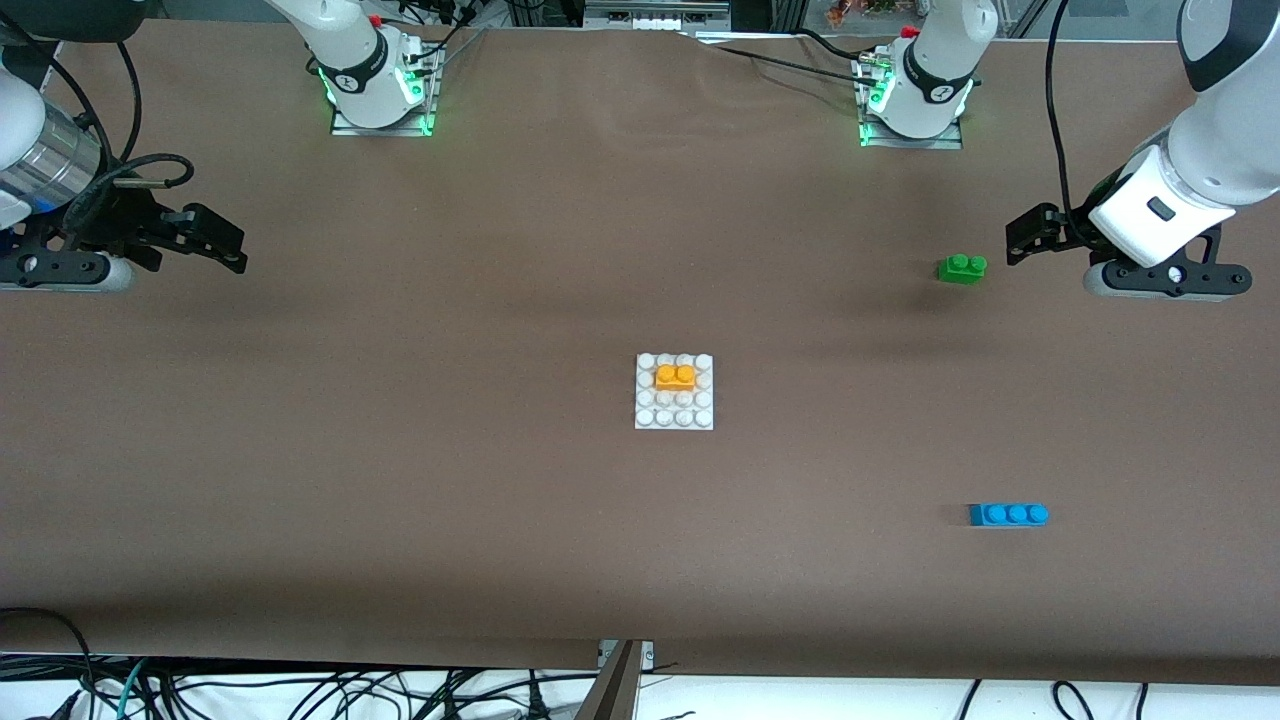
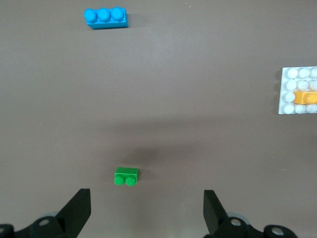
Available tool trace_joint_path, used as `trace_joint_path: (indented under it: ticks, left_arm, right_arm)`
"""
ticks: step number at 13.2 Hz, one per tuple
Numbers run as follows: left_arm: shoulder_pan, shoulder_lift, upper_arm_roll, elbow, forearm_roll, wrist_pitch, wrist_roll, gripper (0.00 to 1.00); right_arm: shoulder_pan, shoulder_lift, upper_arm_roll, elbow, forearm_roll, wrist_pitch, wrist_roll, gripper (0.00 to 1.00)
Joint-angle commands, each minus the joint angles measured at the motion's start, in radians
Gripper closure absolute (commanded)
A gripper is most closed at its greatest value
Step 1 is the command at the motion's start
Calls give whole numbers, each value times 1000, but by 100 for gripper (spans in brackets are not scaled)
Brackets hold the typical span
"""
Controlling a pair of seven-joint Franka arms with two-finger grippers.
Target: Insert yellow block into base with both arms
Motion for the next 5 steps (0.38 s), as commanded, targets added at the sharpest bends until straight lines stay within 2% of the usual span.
trace_joint_path:
  ticks: [1, 5]
  left_arm:
    - [15, 25, -9, 46, -11, -19, 16, 0]
    - [13, 28, -13, 52, -11, -19, 16, 0]
  right_arm:
    - [1, 4, 0, 21, 14, -7, -11, 0]
    - [1, 4, 0, 21, 15, -7, -11, 0]
